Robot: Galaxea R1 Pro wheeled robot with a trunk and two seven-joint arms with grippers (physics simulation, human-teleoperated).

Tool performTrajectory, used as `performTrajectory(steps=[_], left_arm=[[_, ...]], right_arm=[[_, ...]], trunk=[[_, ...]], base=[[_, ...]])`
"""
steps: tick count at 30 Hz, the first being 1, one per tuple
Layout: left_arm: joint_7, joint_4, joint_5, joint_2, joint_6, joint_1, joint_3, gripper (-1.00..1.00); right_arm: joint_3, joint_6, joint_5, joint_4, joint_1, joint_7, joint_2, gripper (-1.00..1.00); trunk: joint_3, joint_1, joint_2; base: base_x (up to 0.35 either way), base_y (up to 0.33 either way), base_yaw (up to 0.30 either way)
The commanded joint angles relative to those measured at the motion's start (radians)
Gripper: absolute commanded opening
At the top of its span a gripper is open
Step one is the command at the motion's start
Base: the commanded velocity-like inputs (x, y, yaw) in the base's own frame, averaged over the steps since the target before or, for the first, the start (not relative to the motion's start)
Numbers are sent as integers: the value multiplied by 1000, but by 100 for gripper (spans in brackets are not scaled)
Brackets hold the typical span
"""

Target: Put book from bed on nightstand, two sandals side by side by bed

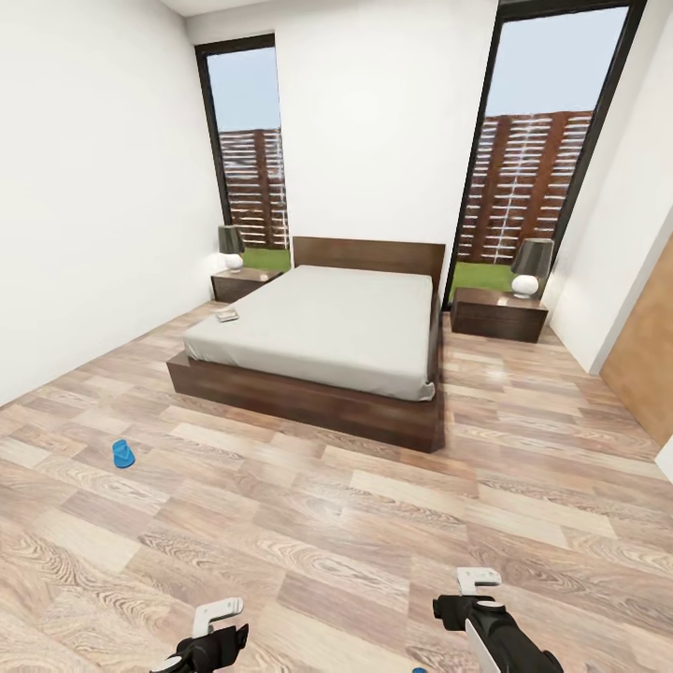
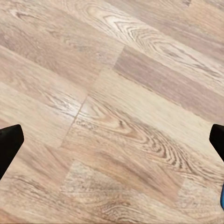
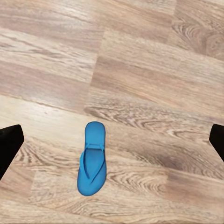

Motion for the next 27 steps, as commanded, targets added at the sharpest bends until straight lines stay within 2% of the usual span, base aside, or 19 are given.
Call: performTrajectory(steps=[1,27], left_arm=[[0,-2,7,-1,7,0,3,100],[0,-1,9,-1,7,0,4,100]], right_arm=[[-1,6,0,-2,0,-2,0,100],[2,4,1,2,0,-4,3,100]], trunk=[[-4,4,-8],[-86,104,-190]], base=[[0,0,0],[0,0,0]])
